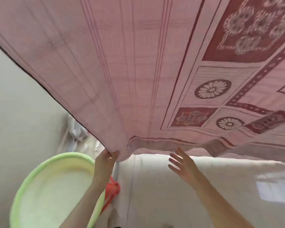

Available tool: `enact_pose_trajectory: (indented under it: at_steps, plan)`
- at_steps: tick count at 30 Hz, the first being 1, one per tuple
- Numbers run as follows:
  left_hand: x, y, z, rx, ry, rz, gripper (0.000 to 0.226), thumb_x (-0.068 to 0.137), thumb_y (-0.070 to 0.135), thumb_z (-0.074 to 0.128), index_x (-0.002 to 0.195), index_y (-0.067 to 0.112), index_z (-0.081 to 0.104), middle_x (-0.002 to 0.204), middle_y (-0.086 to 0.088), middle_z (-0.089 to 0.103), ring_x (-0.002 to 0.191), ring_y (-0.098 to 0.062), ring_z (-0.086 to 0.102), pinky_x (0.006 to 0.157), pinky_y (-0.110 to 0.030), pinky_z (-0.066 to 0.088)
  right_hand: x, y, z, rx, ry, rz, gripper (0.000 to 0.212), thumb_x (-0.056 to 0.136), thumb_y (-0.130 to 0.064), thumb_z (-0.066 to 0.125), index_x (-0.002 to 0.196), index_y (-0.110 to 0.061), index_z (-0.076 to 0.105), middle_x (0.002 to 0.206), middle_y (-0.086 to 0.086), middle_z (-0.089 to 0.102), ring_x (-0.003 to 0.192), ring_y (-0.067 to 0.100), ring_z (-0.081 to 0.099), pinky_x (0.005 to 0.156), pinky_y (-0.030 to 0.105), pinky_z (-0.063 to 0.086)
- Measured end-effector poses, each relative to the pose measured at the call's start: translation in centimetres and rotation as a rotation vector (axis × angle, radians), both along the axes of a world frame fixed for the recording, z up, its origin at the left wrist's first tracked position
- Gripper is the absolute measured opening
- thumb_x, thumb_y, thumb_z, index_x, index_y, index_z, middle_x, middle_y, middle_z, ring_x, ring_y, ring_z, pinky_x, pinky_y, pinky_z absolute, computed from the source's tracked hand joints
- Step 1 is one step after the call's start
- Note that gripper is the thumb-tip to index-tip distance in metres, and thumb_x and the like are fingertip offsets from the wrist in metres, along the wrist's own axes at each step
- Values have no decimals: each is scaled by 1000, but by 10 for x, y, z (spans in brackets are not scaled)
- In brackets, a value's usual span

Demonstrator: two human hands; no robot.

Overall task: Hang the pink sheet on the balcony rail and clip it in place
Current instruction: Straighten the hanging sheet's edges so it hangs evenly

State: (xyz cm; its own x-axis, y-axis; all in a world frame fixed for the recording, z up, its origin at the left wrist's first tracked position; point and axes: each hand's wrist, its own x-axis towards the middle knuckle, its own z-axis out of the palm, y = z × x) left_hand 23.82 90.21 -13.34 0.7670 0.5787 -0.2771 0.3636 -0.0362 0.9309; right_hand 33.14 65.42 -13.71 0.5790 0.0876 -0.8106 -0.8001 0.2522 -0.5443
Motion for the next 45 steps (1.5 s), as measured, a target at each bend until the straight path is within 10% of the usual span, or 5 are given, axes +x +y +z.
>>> enact_pose_trajectory:
  at_steps: [8, 15, 22, 29, 45]
  plan:
    - [14, -42, -159, -48, 41, 218, 19, 83, 23, 68, 89, 5, 65, 77, -2, 61, 76, -15, 49, 70, -26, 41, 21, -36, -146, 82, 82, -4, 22, 88, -31, 61, 98, -13, 52, 125, 9, 49, 118, 28, 50, 97, 48, 44]
    - [41, -54, -280, -179, -83, 295, 24, 81, 20, 64, 98, 2, 65, 56, 2, 61, 47, 4, 56, 51, -9, 33, 54, -28, -271, 128, -125, -18, 14, 88, -31, 57, 102, -31, 56, 147, -4, 34, 138, 22, 31, 108, 49, 32]
    - [76, -45, -365, -467, -389, 248, 9, 91, 11, 52, 90, 18, 56, 96, 0, 61, 104, -22, 57, 92, -37, 47, 93, -28, -351, 399, -401, -119, 34, 83, -34, 57, 115, -22, 55, 118, -6, 61, 116, 17, 53, 91, 40, 45]
    - [114, -36, -393, -501, -713, 174, 11, 87, 18, 57, 77, 20, 60, 77, 7, 67, 86, -15, 68, 76, -27, 54, 115, -56, -377, 610, -782, -111, 13, 89, -32, 50, 82, -26, 59, 84, -12, 68, 89, 9, 66, 86, 35, 46]
    - [142, -108, -433, -221, -548, 339, 20, 94, 23, 52, 81, 12, 65, 73, 3, 73, 81, -13, 70, 81, -26, 55, 158, -131, -416, 346, -875, -121, 29, 94, -13, 48, 66, -18, 52, 75, -6, 67, 74, 11, 65, 78, 30, 46]
